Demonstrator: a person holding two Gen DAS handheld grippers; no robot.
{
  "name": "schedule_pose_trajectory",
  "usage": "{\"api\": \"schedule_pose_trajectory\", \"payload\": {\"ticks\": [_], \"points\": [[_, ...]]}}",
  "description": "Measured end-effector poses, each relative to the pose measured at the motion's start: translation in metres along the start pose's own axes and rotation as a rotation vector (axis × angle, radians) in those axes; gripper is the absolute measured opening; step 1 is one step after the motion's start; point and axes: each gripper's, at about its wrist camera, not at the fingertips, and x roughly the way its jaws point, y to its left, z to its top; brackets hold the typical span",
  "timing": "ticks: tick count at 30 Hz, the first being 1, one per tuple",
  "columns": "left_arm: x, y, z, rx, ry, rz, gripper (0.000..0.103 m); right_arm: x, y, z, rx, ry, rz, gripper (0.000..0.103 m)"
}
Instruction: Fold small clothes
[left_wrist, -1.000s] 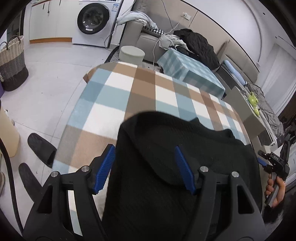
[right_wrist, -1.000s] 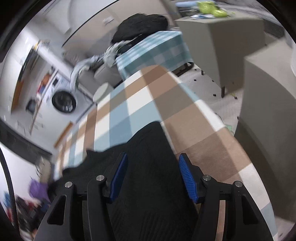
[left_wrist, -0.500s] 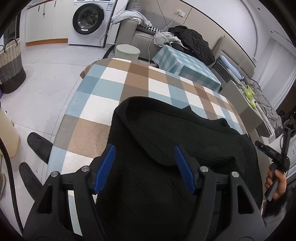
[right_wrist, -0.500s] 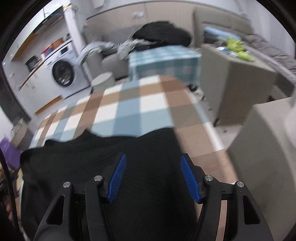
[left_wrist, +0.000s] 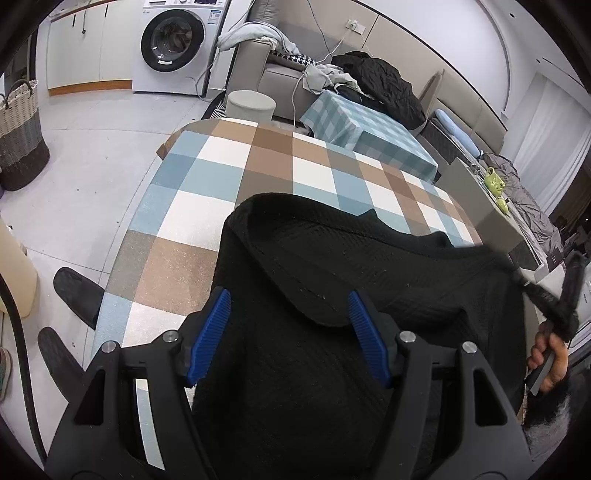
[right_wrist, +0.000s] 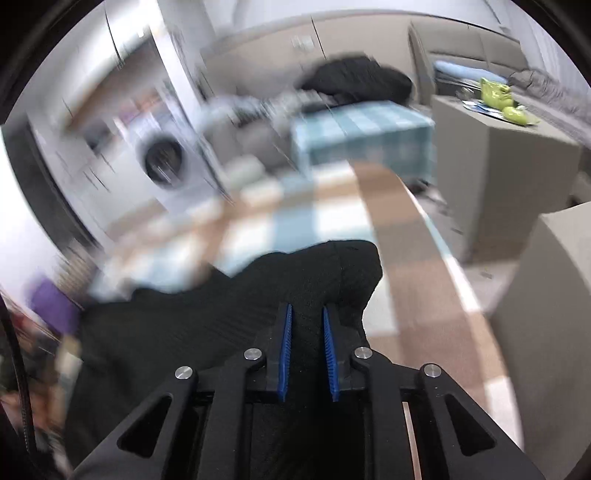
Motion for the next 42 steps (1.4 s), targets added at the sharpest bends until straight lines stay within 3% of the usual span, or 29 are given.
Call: {"api": "schedule_pose_trajectory", "payload": {"ticks": [1, 3, 5, 9, 12, 14, 17, 20, 24, 25, 28, 31, 35, 38, 40, 42], "points": [[0.0, 0.0, 0.0, -0.001, 0.0, 0.001, 0.063, -0.006, -0.008, 0.002, 0.057, -0.031, 0.032, 0.016], [-0.001, 0.001, 0.0, 0.001, 0.0, 0.004, 0.063, -0.005, -0.015, 0.006, 0.104, -0.03, 0.012, 0.016], [0.0, 0.001, -0.001, 0.006, 0.009, 0.008, 0.063, 0.004, -0.015, 0.008, 0.083, 0.008, -0.118, 0.016], [0.004, -0.003, -0.002, 0.02, 0.037, -0.013, 0.063, 0.018, -0.02, 0.008, 0.114, 0.093, -0.166, 0.024], [0.007, -0.012, -0.003, 0.037, 0.06, -0.044, 0.063, 0.017, -0.012, 0.008, 0.09, 0.097, -0.149, 0.031], [0.01, -0.02, -0.004, 0.06, 0.072, -0.066, 0.063, 0.019, 0.0, 0.007, 0.042, 0.107, -0.137, 0.043], [0.013, -0.03, -0.005, 0.073, 0.079, -0.079, 0.063, 0.022, 0.015, 0.006, -0.01, 0.106, -0.136, 0.045], [0.015, -0.034, -0.007, 0.073, 0.085, -0.085, 0.063, 0.036, 0.025, 0.005, -0.042, 0.129, -0.187, 0.051], [0.017, -0.034, -0.009, 0.076, 0.092, -0.086, 0.063, 0.067, 0.026, 0.001, -0.072, 0.179, -0.279, 0.051], [0.018, -0.034, -0.01, 0.077, 0.093, -0.086, 0.063, 0.073, 0.025, 0.0, -0.09, 0.191, -0.306, 0.05], [0.02, -0.031, -0.012, 0.074, 0.096, -0.084, 0.063, 0.077, 0.026, -0.004, -0.154, 0.19, -0.381, 0.019], [0.021, -0.029, -0.012, 0.073, 0.097, -0.084, 0.063, 0.06, 0.016, 0.0, -0.115, 0.141, -0.314, 0.002], [0.021, -0.027, -0.012, 0.072, 0.093, -0.086, 0.063, 0.031, 0.004, 0.007, -0.04, 0.021, -0.167, 0.002], [0.02, -0.026, -0.01, 0.066, 0.084, -0.082, 0.063, 0.002, -0.008, 0.012, 0.058, -0.124, -0.028, 0.002], [0.019, -0.023, -0.009, 0.057, 0.076, -0.081, 0.063, -0.007, -0.017, 0.017, 0.115, -0.177, -0.043, 0.002], [0.017, -0.021, -0.007, 0.047, 0.069, -0.077, 0.063, -0.002, -0.03, 0.019, 0.186, -0.167, -0.159, 0.002]]}}
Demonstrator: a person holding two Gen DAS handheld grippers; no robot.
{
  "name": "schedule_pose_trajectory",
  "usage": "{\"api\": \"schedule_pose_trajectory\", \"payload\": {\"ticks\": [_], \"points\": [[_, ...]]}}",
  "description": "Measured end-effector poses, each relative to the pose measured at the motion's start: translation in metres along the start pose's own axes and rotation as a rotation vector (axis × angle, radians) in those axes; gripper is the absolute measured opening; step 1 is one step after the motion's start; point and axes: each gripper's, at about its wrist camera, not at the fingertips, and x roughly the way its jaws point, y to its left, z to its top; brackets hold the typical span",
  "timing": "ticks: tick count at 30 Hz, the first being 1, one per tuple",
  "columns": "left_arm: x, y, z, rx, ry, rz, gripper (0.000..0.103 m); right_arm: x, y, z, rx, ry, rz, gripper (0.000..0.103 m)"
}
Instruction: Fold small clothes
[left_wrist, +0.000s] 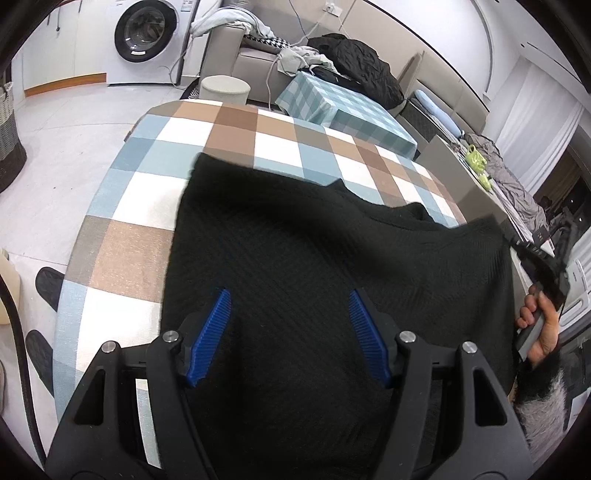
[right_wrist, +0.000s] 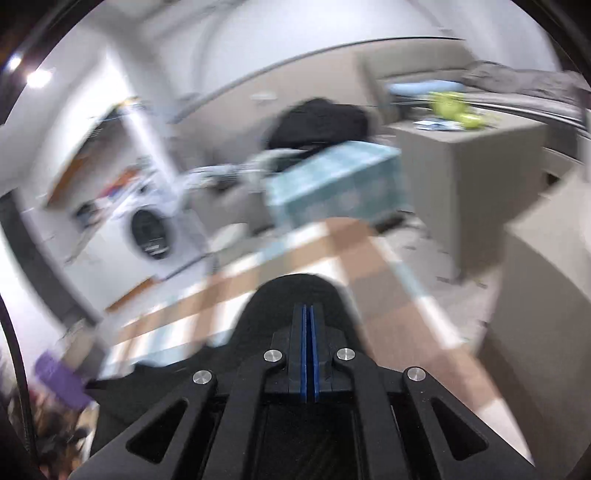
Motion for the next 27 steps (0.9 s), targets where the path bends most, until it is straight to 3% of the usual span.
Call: {"api": "schedule_pose_trajectory", "payload": {"ticks": [2, 6, 8, 10, 18, 20, 22, 24, 27], "points": [[-0.001, 0.003, 0.001, -0.008, -0.002, 0.006, 0.063, 0.016, -0.011, -0.002, 0.067, 0.054, -0.059, 0.002], [-0.002, 0.007, 0.001, -0.013, 0.001, 0.021, 0.063, 0.035, -0.017, -0.009, 0.088, 0.159, -0.091, 0.008], [0.0, 0.01, 0.001, -0.012, 0.006, 0.035, 0.063, 0.035, -0.018, -0.011, 0.078, 0.184, -0.106, 0.03], [0.004, 0.015, 0.002, -0.022, 0.01, 0.056, 0.063, 0.034, -0.021, -0.012, 0.074, 0.191, -0.108, 0.037], [0.036, 0.024, 0.009, -0.019, 0.062, 0.109, 0.063, 0.036, -0.026, -0.012, 0.064, 0.224, -0.113, 0.041], [0.041, 0.022, 0.011, 0.001, 0.057, 0.133, 0.056, 0.039, -0.023, -0.013, 0.053, 0.232, -0.112, 0.042], [0.046, 0.022, 0.014, 0.009, 0.057, 0.144, 0.014, 0.04, -0.022, -0.014, 0.045, 0.24, -0.108, 0.042], [0.046, 0.022, 0.016, 0.009, 0.043, 0.147, 0.004, 0.041, -0.02, -0.015, 0.026, 0.243, -0.11, 0.042], [0.031, 0.019, 0.017, 0.023, -0.035, 0.15, 0.0, 0.04, -0.021, -0.016, 0.02, 0.249, -0.11, 0.042]]}}
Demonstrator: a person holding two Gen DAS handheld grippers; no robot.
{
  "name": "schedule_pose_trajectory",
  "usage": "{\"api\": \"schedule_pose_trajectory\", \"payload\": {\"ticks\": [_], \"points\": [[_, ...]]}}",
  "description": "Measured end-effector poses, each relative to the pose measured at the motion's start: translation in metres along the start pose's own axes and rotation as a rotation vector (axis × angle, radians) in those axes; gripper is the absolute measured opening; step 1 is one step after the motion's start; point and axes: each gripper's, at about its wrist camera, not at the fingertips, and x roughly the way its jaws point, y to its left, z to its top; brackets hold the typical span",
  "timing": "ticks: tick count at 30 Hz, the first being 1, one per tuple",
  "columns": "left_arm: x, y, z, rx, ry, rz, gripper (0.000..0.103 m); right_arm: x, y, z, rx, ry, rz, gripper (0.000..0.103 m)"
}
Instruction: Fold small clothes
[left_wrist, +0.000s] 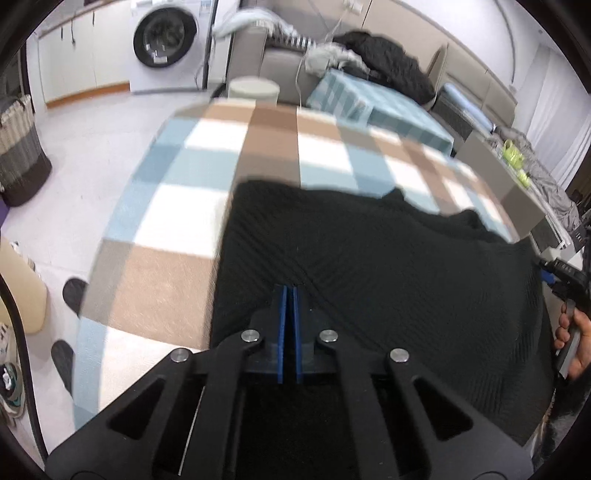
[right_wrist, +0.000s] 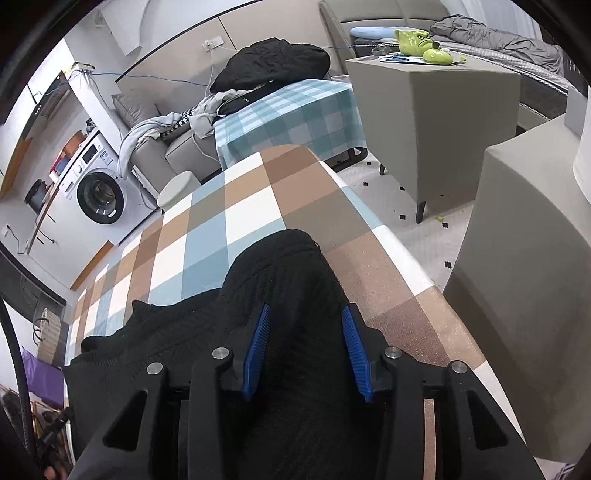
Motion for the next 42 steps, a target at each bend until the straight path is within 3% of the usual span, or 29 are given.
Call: {"api": "schedule_pose_trajectory", "payload": {"ticks": [5, 15, 17, 19, 21, 23, 24, 25, 26, 28, 33, 35, 39, 40, 41, 42], "points": [[-0.029, 0.012, 0.006, -0.048, -0.106, 0.016, 0.0, 0.001, -0.001, -0.001, -0.011, 0.006, -0.013, 0.042], [-0.005, 0.031, 0.003, -0.126, -0.008, 0.01, 0.002, 0.002, -0.009, -0.005, -0.003, 0.035, -0.012, 0.047], [0.001, 0.032, 0.003, -0.134, 0.031, 0.002, 0.012, 0.005, -0.01, -0.005, 0.002, 0.047, -0.006, 0.047], [0.007, 0.031, 0.001, -0.141, 0.055, 0.003, 0.034, 0.007, -0.012, -0.004, 0.012, 0.054, -0.002, 0.047], [0.011, 0.03, 0.0, -0.141, 0.061, -0.016, 0.04, 0.009, -0.01, -0.004, 0.006, 0.05, -0.001, 0.047], [0.013, 0.025, 0.001, -0.122, 0.057, -0.021, 0.04, 0.01, -0.007, -0.004, -0.006, 0.049, 0.002, 0.043], [0.014, 0.023, 0.0, -0.116, 0.055, -0.028, 0.034, 0.011, -0.005, -0.004, -0.016, 0.048, 0.012, 0.037], [0.015, 0.021, 0.0, -0.111, 0.047, -0.038, 0.014, 0.012, -0.002, -0.005, -0.03, 0.045, 0.024, 0.018], [0.015, 0.019, -0.001, -0.104, 0.045, -0.046, 0.001, 0.012, 0.001, -0.005, -0.045, 0.043, 0.027, 0.008], [0.009, 0.016, -0.001, -0.091, 0.002, -0.02, 0.0, 0.005, 0.007, -0.005, -0.072, 0.008, 0.051, 0.007], [-0.027, 0.018, 0.005, -0.082, -0.15, 0.032, 0.0, -0.043, 0.018, -0.003, -0.126, -0.208, 0.198, 0.006], [-0.032, 0.024, 0.01, -0.096, -0.159, 0.037, 0.0, -0.05, 0.02, 0.0, -0.122, -0.246, 0.186, 0.006], [-0.023, 0.034, 0.012, -0.134, -0.1, 0.033, 0.0, -0.029, 0.019, 0.006, -0.094, -0.15, 0.084, 0.006], [-0.018, 0.036, 0.011, -0.137, -0.074, 0.026, 0.0, -0.022, 0.019, 0.006, -0.095, -0.105, 0.053, 0.011], [-0.013, 0.036, 0.01, -0.139, -0.051, 0.021, 0.002, -0.015, 0.018, 0.005, -0.089, -0.071, 0.026, 0.014], [-0.008, 0.036, 0.009, -0.138, -0.028, 0.02, 0.011, -0.01, 0.015, 0.004, -0.082, -0.046, 0.013, 0.018]]}}
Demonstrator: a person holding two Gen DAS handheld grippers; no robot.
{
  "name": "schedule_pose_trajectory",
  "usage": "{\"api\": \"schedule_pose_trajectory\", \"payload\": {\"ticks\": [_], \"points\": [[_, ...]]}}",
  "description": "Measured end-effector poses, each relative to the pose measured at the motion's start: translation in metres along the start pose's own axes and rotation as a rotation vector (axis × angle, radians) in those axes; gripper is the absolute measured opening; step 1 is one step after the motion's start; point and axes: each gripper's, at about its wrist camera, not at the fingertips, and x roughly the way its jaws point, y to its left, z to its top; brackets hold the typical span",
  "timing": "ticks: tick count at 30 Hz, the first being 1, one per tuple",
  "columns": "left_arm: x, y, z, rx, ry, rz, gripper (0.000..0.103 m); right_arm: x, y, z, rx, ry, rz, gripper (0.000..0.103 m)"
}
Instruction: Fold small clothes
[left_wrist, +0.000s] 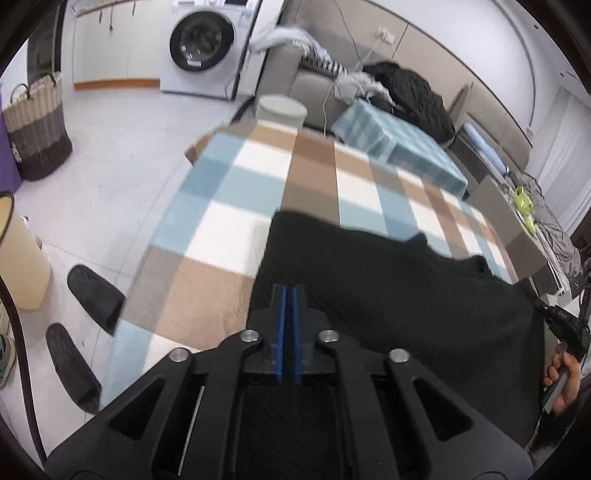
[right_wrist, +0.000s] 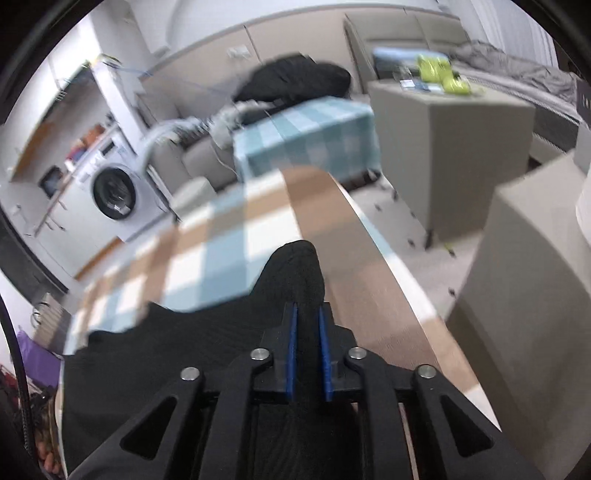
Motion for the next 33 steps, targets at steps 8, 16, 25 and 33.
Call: {"api": "schedule_pose_trajectory", "payload": {"ticks": [8, 16, 25, 33], "points": [[0.031, -0.006, 0.0, 0.015, 0.043, 0.037, 0.052, 0.005, -0.008, -0.01, 0.02, 0.031, 0.02, 0.041], [0.036, -0.014, 0.002, 0.043, 0.011, 0.015, 0.004, 0.003, -0.005, -0.018, -0.004, 0.043, 0.027, 0.041], [0.018, -0.008, 0.006, 0.004, -0.006, 0.015, 0.005, -0.002, -0.006, -0.02, -0.001, 0.05, 0.028, 0.042], [-0.02, 0.004, -0.017, -0.025, 0.017, 0.018, 0.057, -0.039, 0.005, -0.038, -0.003, 0.074, 0.115, 0.073]]}}
